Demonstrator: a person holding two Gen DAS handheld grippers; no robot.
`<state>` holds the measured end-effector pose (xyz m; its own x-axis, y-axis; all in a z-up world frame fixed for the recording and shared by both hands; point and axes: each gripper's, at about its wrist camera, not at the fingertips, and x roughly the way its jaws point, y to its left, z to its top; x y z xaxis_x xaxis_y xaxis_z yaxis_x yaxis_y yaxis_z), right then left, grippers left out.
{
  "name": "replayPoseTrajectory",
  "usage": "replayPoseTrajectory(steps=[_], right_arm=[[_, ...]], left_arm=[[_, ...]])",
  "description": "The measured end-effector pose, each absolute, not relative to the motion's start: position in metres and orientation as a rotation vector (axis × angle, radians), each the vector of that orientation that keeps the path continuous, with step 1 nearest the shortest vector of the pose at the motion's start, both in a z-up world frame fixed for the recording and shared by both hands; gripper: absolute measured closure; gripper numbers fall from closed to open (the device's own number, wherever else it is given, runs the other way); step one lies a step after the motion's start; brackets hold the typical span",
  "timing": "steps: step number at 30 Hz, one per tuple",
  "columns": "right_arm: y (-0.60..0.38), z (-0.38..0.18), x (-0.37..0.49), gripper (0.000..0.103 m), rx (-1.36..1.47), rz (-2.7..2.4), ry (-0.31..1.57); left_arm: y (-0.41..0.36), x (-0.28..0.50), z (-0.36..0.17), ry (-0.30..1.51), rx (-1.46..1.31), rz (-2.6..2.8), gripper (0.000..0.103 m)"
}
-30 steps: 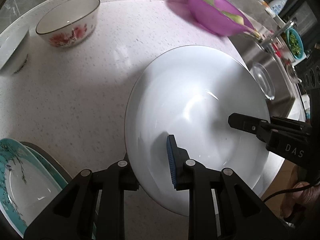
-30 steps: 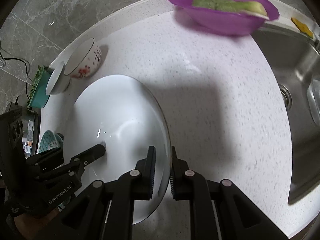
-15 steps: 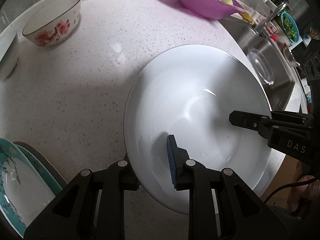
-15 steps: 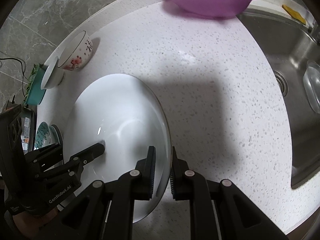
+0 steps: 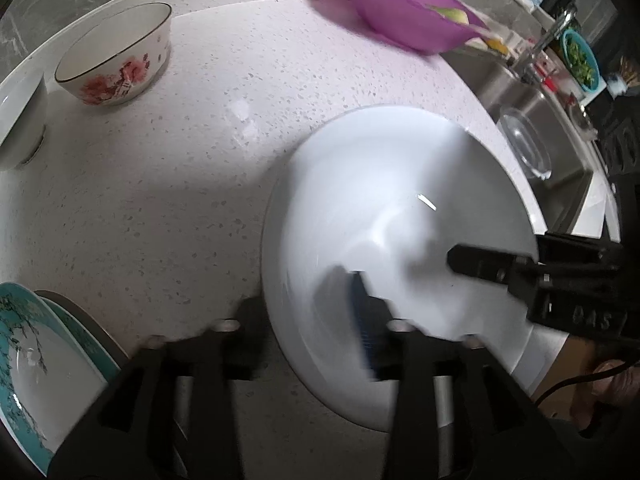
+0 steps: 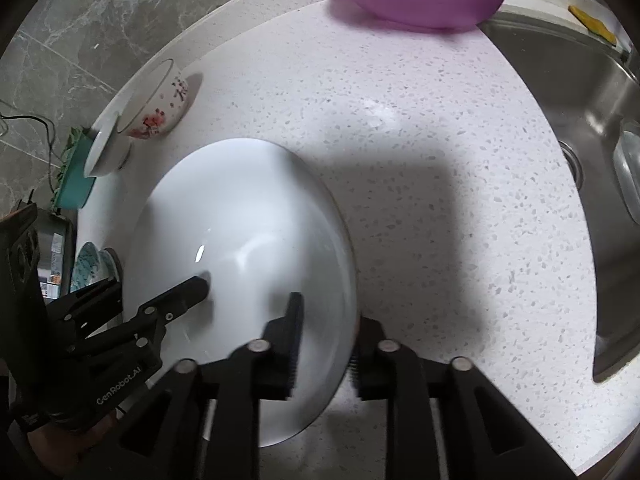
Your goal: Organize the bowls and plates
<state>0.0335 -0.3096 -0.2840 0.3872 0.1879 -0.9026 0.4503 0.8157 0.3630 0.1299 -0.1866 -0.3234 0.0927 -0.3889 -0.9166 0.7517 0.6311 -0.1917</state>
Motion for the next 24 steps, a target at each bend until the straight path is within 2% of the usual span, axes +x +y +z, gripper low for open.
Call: replayPoseTrajectory(steps=[2,3,5,7,10,12,15,20,24], right_arm=[[-0.31,-0.282,0.032,0.038,0.636,-0.182,1.17],[-0.312,-0.281,0.031,0.035,0.639,-0.186,1.166],[-0.316,-0.278,0.028,0.034,0.652,-0.198,1.152],[-0.321,-0.274,0.026,0.033,0.664,-0.208,1.139],[-0.33,-0.264,0.022,0.027,0.683,-0.226,1.116],[-0.338,-0.252,0.018,0.026,0.69,-0.246,1.091],[-0.349,-0.234,0.021,0.025,0.701,-0.254,1.051],[-0.341,-0.183,0.064,0.024,0.624,-0.177,0.975],[-0.303,-0.145,0.116,0.024,0.543,-0.031,0.922]], left_arm=[[-0.183,0.132,-0.318,1.191,0.334,-0.889,0.029],[-0.181,0.132,-0.316,1.185,0.325,-0.892,0.029],[-0.179,0.133,-0.31,1.179,0.318,-0.899,0.028],[-0.176,0.133,-0.305,1.176,0.308,-0.903,0.021],[-0.163,0.136,-0.289,1.176,0.279,-0.915,0.019],[-0.152,0.14,-0.27,1.164,0.24,-0.929,0.013],[-0.13,0.154,-0.242,1.15,0.173,-0.936,0.011],[-0.064,0.215,-0.204,1.108,0.077,-0.841,0.008],[-0.006,0.281,-0.195,1.069,0.069,-0.672,0.008]])
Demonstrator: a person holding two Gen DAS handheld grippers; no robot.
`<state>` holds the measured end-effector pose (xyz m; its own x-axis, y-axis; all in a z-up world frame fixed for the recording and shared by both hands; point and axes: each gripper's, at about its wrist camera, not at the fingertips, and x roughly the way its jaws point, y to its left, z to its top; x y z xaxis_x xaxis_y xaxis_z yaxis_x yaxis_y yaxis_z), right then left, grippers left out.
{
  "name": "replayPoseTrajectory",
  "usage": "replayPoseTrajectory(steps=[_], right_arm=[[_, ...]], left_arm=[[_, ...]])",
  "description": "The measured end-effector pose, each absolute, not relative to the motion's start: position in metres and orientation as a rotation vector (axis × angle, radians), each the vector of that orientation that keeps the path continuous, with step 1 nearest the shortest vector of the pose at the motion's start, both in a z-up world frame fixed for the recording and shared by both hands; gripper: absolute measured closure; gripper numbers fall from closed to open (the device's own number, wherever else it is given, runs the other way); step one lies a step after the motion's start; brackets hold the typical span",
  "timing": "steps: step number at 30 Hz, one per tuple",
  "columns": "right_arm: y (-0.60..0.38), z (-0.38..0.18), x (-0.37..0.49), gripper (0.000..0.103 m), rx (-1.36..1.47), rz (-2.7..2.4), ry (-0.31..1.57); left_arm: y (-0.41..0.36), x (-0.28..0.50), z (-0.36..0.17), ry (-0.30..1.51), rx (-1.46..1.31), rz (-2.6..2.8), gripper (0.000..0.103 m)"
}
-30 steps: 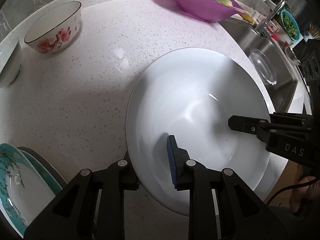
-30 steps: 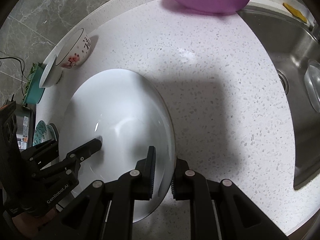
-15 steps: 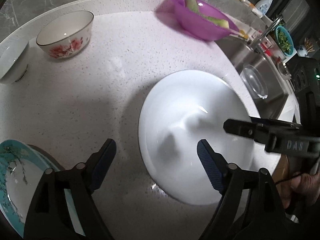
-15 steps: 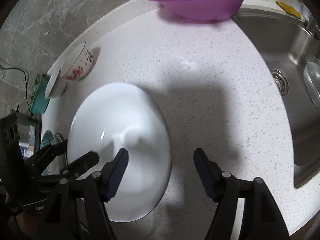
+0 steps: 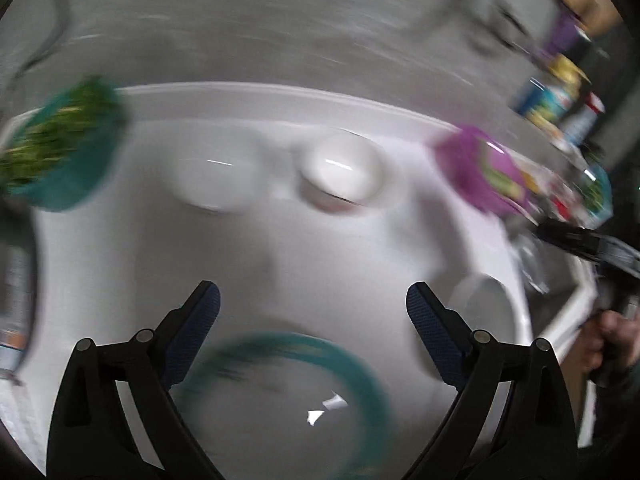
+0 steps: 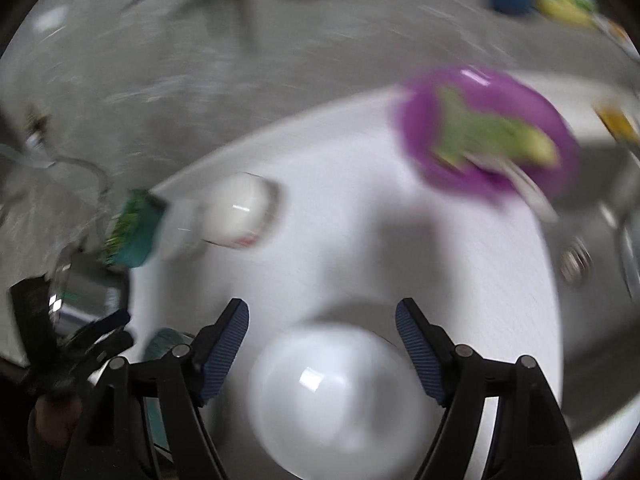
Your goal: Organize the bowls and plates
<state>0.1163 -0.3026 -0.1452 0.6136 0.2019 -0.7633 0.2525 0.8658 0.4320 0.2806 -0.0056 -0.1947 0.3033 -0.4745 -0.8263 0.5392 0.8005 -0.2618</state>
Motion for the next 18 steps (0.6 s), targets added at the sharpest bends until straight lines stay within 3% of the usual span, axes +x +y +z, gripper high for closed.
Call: replayPoseTrajectory(steps=[9,18], right_arm=[[-0.192,-0.133,0.261,0.025,0.504,0.201,1.015],[-0.14,-0.169,0.349,0.032,0.415,0.224,1.142]], left_arm=[[0.062,0.4,-0.212,1.054,0.088,-0.495,0.008],[0.029,0.441,-0.264,1.124,0.121,-0.511,0.01]])
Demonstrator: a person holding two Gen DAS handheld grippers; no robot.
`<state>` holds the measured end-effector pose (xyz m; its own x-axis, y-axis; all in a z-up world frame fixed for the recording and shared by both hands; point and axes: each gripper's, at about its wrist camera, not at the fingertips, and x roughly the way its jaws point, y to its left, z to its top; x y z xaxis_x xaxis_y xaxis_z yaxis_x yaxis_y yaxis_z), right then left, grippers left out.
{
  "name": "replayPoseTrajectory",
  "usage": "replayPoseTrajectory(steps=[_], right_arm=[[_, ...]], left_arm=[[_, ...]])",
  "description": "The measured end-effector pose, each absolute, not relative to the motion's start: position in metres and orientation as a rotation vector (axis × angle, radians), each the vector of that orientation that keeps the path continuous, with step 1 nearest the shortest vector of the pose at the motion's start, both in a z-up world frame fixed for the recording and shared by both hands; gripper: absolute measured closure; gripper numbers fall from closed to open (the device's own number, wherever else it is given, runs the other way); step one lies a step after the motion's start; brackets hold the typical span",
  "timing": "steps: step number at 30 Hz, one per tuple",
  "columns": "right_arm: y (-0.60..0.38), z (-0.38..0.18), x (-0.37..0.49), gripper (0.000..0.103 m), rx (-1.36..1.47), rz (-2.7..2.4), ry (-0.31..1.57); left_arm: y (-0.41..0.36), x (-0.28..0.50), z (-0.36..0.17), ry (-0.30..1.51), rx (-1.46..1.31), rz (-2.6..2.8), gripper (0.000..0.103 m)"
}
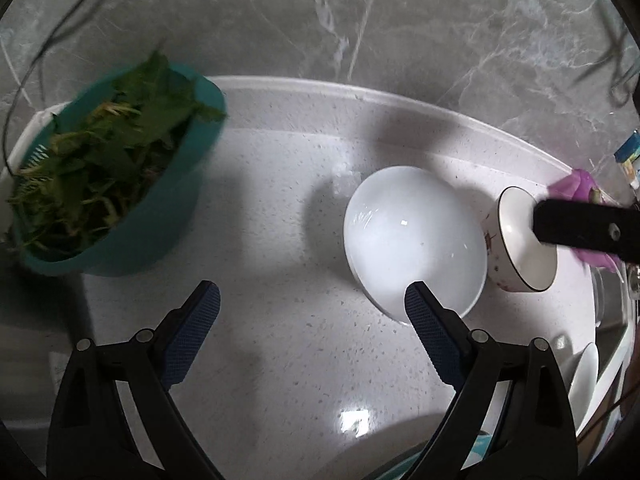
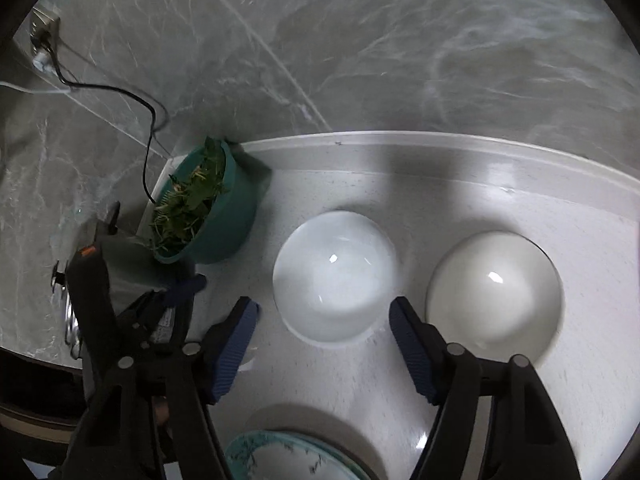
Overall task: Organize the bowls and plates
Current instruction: 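Move both grippers to the smaller white bowl and grasp its rim, then lift the smaller white bowl and carry it over the large white bowl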
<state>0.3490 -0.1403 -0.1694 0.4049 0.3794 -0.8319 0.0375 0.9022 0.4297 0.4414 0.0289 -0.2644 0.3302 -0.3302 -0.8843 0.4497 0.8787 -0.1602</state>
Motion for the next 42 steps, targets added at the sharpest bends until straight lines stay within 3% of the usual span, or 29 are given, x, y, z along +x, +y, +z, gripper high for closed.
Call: replayPoseTrajectory(steps=[5,10,16,23,25,30,36,42], right_arm=[[-0.142,-0.188,0.388,0.033,0.314,0.189,1.221],[-0.148,-0.208,0.408,0.034,0.272,0.181,1.287],[-0.148,-0.233,0.416,0.037,0.275,0.192,1.351],[-0.136,-0.249,0.421,0.044,0.24,0.207,1.403],[-0.134,-0.255,0.419,0.047,0.231,0.206,1.424],[-0.125,-0.261,0.419,0.068,0.211,0.199,1.439],[-0.123,-0.266,0.418,0.086,0.175,0.165,1.439],[-0.119,-0.267,0.415,0.09,0.146,0.152,1.432]], left_arm=[[0.021,0.454,-0.278,1.135,0.108,-0.525,0.015],[0.01,0.462,-0.292,1.167,0.112,-0.543,0.042],[0.001,0.465,-0.307,1.193,0.117,-0.558,0.044],[-0.008,0.468,-0.315,1.208,0.11,-0.569,0.066],[-0.012,0.468,-0.316,1.211,0.113,-0.575,0.074],[-0.02,0.465,-0.318,1.216,0.119,-0.601,0.091],[-0.024,0.469,-0.322,1.219,0.122,-0.613,0.093],[-0.025,0.469,-0.323,1.219,0.128,-0.605,0.093]])
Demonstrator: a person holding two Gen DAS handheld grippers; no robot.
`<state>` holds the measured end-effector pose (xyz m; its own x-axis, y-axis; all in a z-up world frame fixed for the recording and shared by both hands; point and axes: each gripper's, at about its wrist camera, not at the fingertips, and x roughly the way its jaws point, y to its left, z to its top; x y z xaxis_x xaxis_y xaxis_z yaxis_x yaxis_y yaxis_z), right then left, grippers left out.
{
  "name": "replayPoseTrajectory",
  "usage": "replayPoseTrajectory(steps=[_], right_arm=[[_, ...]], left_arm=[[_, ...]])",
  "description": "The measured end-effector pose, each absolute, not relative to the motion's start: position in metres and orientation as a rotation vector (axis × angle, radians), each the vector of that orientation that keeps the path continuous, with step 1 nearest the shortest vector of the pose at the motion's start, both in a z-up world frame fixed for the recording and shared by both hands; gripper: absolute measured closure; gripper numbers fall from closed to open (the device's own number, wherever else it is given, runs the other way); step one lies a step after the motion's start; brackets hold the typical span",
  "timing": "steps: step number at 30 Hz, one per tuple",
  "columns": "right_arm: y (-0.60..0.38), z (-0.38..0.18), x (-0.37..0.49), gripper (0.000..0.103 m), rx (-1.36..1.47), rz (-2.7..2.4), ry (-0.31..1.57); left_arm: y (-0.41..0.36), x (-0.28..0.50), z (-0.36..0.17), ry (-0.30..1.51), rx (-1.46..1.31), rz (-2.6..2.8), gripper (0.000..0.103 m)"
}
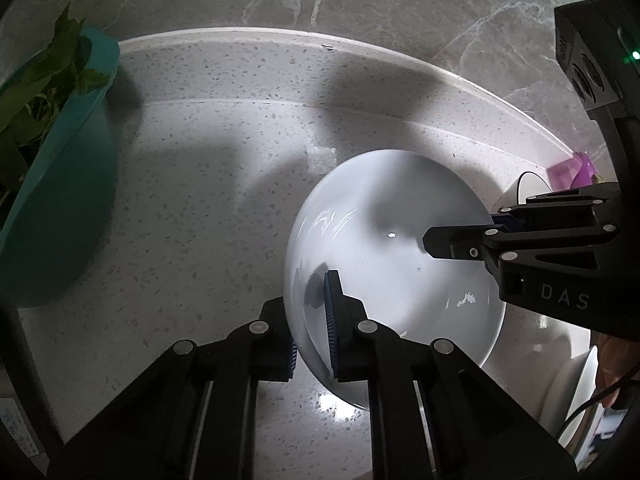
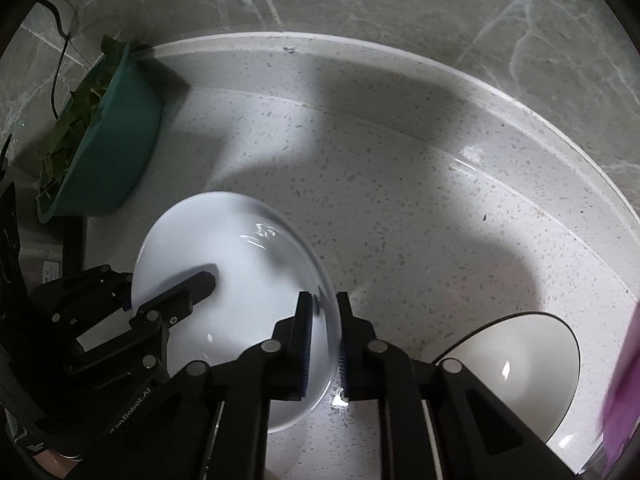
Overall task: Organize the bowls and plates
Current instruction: 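Lift the smaller white bowl and carry it over the large white bowl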
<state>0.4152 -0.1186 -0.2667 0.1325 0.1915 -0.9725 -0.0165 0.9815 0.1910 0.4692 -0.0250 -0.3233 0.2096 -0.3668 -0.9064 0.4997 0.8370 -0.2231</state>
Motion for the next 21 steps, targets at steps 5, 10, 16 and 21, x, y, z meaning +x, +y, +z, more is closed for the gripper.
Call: replayPoseTrajectory(steps=[5,10,16,21], right_arm=[[-0.117,-0.265,0.41,0.09,0.159,0.161,1.422],[-0.118,-0.255,0.406,0.091,0.17,0.17,1.399],[-0.128,-0.238,0.397,0.091,0.185,0.178,1.373],[-0.134,-0.222,0.377,0.091,0.214,0.182,1.355]], left_arm=[[-0.02,0.466,-0.319,1.216,0.121,-0.597,0.093],[-0.017,0.461,-0.308,1.203,0.114,-0.595,0.093],[-0.017,0.452,-0.295,1.189,0.114,-0.608,0.093],[-0.014,0.437,-0.281,1.168,0.115,-0.621,0.093]])
